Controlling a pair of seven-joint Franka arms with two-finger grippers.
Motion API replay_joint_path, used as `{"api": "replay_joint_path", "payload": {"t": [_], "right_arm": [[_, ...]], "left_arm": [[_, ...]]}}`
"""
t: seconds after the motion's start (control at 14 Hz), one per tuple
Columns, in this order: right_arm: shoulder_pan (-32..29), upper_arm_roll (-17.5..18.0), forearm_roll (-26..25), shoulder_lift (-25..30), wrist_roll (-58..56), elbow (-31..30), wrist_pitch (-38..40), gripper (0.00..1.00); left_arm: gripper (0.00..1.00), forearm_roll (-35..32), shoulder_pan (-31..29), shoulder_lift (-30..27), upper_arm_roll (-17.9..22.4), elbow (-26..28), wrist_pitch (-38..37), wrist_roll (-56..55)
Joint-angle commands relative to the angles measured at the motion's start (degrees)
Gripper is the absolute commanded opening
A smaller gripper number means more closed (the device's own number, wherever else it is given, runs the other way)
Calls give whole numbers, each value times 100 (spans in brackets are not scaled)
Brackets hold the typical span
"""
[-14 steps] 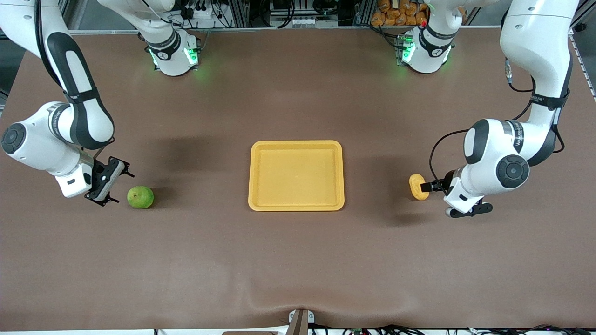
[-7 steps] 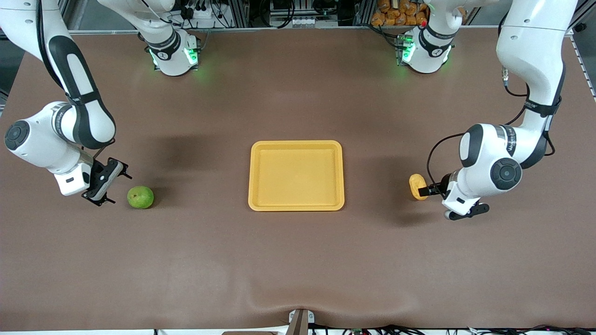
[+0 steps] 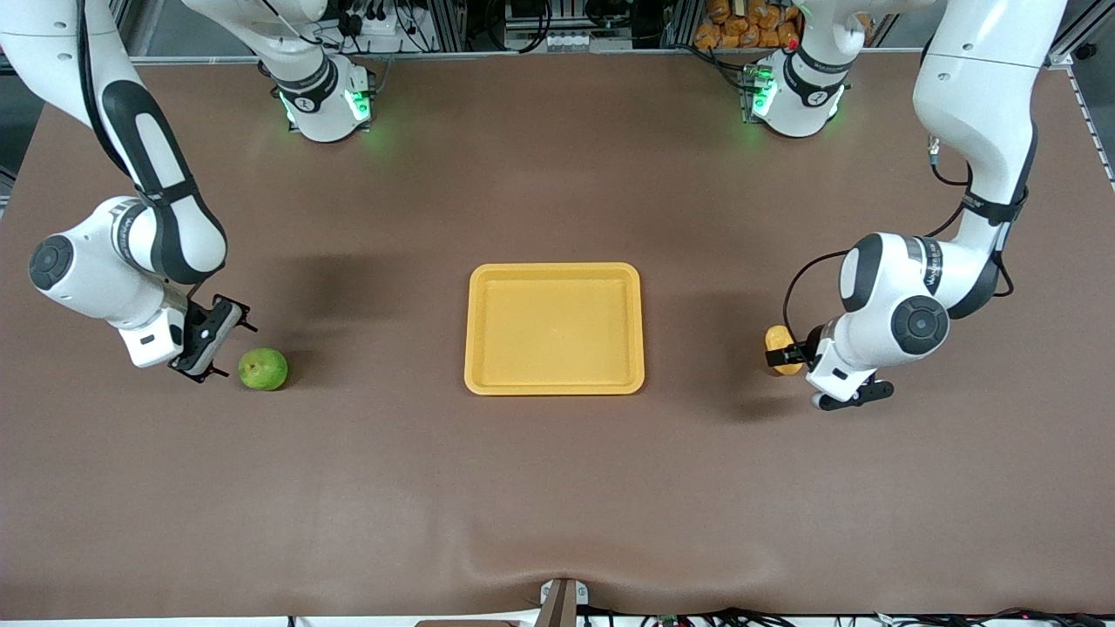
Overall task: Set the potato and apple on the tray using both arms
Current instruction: 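Lower the right gripper onto the apple while the left gripper lowers onto the potato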
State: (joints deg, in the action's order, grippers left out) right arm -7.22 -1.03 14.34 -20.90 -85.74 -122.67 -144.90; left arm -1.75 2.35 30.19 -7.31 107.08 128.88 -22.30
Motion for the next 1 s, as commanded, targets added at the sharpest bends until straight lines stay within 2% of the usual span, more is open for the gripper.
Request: {"api": "replay_joint_path", "payload": {"t": [0.0,0.36,0.93], "right_arm": [[-43,76,104,-71,-241,-20,-73,100],[-60,164,104,-186,-583,-11,-397,100],[-78,226,104,-441,-769,51,-451,100]], "left_arm": [[100,-71,55,83,1,50,190,-178],[100,-71,64,101,10,85,190,-178],[100,-71,46,206,10,156,295,-178]]}}
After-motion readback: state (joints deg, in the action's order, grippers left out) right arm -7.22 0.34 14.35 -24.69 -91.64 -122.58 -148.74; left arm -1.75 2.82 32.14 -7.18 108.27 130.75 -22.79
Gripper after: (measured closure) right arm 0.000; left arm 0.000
